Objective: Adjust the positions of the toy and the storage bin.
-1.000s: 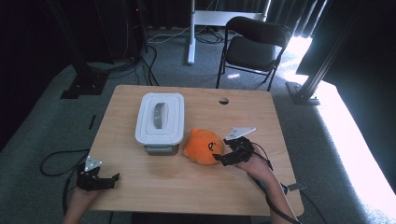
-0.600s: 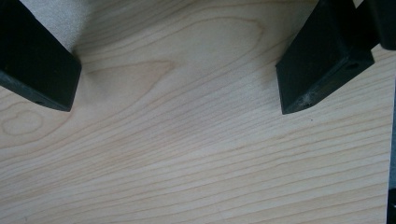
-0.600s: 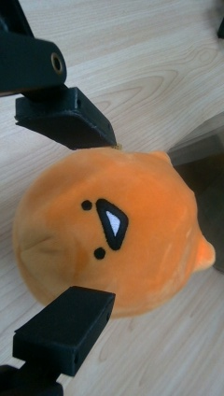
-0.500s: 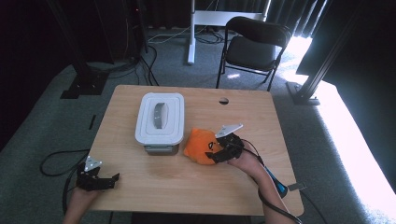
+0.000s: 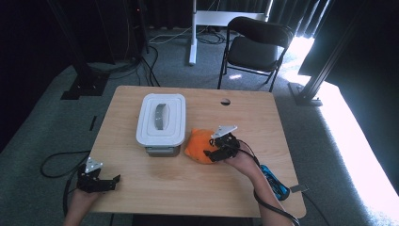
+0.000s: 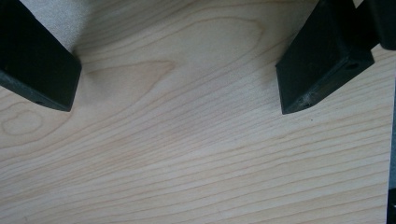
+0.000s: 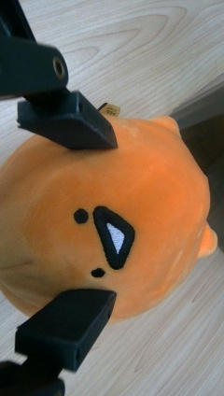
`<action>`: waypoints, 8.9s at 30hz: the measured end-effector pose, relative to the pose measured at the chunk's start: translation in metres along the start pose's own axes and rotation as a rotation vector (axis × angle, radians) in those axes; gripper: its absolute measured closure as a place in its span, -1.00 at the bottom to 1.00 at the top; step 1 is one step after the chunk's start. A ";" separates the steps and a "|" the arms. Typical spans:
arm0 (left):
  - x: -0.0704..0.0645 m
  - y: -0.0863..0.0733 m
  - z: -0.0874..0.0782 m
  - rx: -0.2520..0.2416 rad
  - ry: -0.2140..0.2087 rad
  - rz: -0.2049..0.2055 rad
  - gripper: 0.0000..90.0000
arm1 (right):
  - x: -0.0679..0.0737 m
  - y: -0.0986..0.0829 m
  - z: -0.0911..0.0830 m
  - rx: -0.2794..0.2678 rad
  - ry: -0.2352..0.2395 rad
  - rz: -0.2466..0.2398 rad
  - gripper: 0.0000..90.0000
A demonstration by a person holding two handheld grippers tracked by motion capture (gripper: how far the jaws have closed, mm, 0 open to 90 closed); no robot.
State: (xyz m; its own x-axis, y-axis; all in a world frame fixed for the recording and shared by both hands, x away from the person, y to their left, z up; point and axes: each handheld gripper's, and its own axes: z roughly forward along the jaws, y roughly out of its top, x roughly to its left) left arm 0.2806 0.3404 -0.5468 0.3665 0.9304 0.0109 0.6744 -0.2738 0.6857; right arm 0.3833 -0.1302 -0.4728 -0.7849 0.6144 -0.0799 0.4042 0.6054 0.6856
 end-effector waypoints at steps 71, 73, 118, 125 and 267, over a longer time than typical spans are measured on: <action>0.000 0.000 0.000 0.000 0.000 0.000 -0.99 | -0.107 -0.036 -0.087 -0.160 -0.403 0.468 0.51; 0.000 0.000 0.000 0.000 0.000 0.000 -0.99 | -0.115 -0.039 -0.089 -0.164 -0.430 0.490 0.51; 0.000 0.002 0.001 0.001 0.024 -0.035 -0.99 | -0.115 -0.075 -0.095 -0.216 -0.420 0.561 -0.71; -0.003 0.009 0.005 0.021 0.026 -0.013 -0.99 | -0.093 -0.063 -0.093 -0.256 -0.415 0.517 -0.71; -0.092 0.154 0.089 -0.030 -0.003 0.192 -0.92 | -0.011 -0.022 0.042 -0.115 -0.051 0.309 -0.38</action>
State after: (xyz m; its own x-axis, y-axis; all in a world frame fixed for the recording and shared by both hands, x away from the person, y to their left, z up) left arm 0.4076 0.1910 -0.5074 0.4882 0.8611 0.1417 0.5729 -0.4387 0.6924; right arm 0.4026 -0.1289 -0.5179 -0.6076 0.7865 0.1106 0.5619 0.3272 0.7597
